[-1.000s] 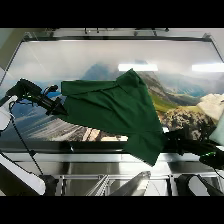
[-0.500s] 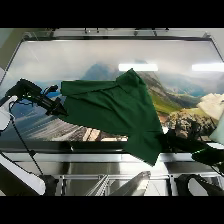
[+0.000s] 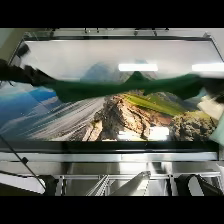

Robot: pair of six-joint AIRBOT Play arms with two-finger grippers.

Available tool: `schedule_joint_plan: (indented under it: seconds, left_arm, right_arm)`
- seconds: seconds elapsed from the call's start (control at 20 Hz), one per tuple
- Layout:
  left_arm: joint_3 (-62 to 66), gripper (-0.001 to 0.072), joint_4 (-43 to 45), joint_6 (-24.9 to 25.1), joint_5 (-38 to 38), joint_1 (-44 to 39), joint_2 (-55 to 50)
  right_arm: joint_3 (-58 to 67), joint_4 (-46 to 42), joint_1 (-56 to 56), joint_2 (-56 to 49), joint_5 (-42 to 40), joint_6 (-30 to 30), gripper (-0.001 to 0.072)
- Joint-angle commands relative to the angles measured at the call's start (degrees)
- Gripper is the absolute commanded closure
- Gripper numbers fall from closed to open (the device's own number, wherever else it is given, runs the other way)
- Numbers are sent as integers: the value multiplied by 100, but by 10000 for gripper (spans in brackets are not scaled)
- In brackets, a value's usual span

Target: Fold the shirts.

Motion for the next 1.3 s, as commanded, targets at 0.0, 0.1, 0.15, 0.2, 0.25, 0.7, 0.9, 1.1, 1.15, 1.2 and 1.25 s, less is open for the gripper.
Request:
schedule_joint_plan:
  seconds: [0.0,0.1,0.15,0.2,0.25,0.7,0.9,1.1,1.15,1.2,1.25]
  left_arm:
    - [918,690,-1196,472,-28,313,1512]
    - [1641,690,-1196,516,-44,452,2363]
    - [1971,690,-1196,529,-129,573,2745]
    - [2297,690,-1196,603,-271,761,3128]
    - [2500,690,-1196,734,-461,992,3477]
    - [-146,688,-1069,997,-1043,1873,3849]
    - [-876,689,-721,1187,-1270,678,2330]
    - [-1034,690,35,1182,-1980,33,710]
    - [-944,690,138,1180,-2059,-44,299]
    - [-800,691,136,1172,-2048,-85,-81]
    - [-573,691,136,1069,-2044,-122,-448]
  right_arm:
    - [2020,831,-1213,321,455,-72,690]
    - [2671,1624,-1740,363,730,-354,690]
    - [2835,1978,-1897,439,763,-531,689]
    - [2931,2280,-2009,540,737,-748,690]
    - [2957,2524,-2057,632,730,-984,690]
    - [2612,1204,-1620,227,273,-1296,690]
    - [2061,1075,306,-1366,-197,-1985,690]
    - [2065,1158,1443,-3563,-684,-2468,690]
    - [2068,1335,1547,-4151,-660,-2522,689]
    - [2070,1600,1593,-4664,-518,-2597,689]
    - [2072,1908,1600,-5141,-284,-2723,690]
